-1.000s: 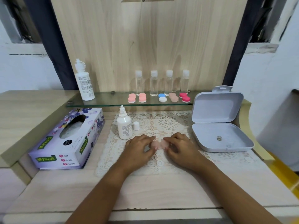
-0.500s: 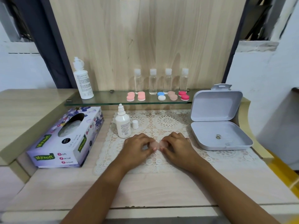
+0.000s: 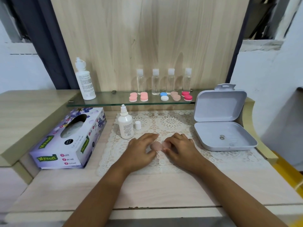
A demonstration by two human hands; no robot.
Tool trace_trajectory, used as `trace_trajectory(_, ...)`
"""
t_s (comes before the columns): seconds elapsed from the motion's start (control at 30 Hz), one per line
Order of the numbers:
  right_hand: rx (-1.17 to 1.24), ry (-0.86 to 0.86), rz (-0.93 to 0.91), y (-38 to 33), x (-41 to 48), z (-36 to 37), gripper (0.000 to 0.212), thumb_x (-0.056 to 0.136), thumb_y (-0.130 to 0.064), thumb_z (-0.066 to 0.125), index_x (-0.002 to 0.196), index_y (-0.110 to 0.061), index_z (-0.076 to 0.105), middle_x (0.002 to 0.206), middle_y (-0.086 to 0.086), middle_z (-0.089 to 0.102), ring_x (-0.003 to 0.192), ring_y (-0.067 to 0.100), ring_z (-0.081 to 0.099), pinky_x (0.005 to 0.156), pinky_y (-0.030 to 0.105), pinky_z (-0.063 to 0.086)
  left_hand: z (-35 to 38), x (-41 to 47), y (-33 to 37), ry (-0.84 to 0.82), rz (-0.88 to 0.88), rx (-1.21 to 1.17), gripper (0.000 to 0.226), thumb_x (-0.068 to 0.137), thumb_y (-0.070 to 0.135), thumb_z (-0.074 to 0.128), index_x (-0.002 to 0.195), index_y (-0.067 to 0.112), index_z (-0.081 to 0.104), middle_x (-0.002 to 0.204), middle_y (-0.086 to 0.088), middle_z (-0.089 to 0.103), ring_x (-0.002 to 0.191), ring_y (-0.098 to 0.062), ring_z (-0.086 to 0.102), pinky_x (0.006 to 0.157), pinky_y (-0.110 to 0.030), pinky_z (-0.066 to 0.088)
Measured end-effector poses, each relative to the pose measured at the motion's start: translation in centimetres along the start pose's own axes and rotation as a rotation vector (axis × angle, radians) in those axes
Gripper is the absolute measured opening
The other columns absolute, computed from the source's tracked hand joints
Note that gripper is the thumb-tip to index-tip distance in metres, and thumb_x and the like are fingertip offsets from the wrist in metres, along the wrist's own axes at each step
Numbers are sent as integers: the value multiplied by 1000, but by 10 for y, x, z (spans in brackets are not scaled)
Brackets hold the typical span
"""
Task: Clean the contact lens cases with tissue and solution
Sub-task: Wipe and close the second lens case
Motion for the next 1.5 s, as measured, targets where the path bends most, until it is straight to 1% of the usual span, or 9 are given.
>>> trace_trajectory(0.1,-1,0,-3,1,0,0,34,79,-47,41,99,-26,59,96,-11,50,95,11,42,76,31,27,0,0,-1,-10,7,-28,49,81,34,45,128,27,56,120,18,56,115,-5,52,101,-48,38)
trace_trajectory(0.27,8,-2,3,1,0,0,36,78,-49,41,100,-26,59,95,-11,50,95,11,43,77,31,29,-6,-1,4,41,-10,-25,55,77,50,52,125,23,59,99,25,48,103,-4,53,99,-39,40)
trace_trajectory(0.37,15,-4,9,1,0,0,37,78,-49,42,101,-26,60,96,-11,50,96,12,43,79,32,32,-5,-1,6,33,-1,6,60,77,53,46,129,24,56,113,21,51,112,-5,51,103,-39,38)
trace_trajectory(0.47,15,-5,9,2,0,0,37,78,-48,42,102,-26,60,97,-10,51,97,12,44,80,32,33,-2,-2,5,-12,-4,-43,56,78,38,45,132,23,53,131,9,55,121,-8,50,105,-39,38)
trace_trajectory(0.63,25,-4,1,1,0,-1,27,86,-44,51,103,-26,60,99,-9,52,98,12,44,81,33,33,-6,-2,6,29,-16,-75,49,79,43,55,125,25,59,108,21,57,107,-2,55,99,-35,43)
trace_trajectory(0.83,28,0,-2,-1,-1,-3,21,88,-41,54,103,-27,60,98,-9,52,97,11,43,80,31,30,-7,1,4,64,-36,-89,42,82,44,64,118,22,64,100,18,54,99,-3,56,94,-29,45)
trace_trajectory(1.07,32,-16,18,1,-2,-2,22,87,-39,55,105,-26,60,101,-9,53,100,13,44,83,33,32,-20,8,7,183,-79,-129,35,90,22,58,125,19,57,117,6,56,107,-6,51,87,-13,35)
trace_trajectory(1.37,49,-52,47,1,-2,-2,34,80,-47,46,105,-28,60,99,-10,52,100,14,45,88,36,35,-14,35,-1,13,-182,-89,41,89,14,56,128,26,54,124,3,59,106,-9,55,86,-20,42)
trace_trajectory(1.5,48,-54,53,2,-1,-2,37,78,-48,44,104,-27,60,99,-10,52,100,14,45,88,36,36,-8,40,-4,-43,-178,-66,43,89,11,57,129,26,55,128,4,59,111,-5,53,86,-13,36)
Point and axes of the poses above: each hand's wrist, its own x-axis towards the middle knuckle, its own z-axis out of the palm, y = z × x, the point moved 7 cm from there along x, towards the middle knuckle
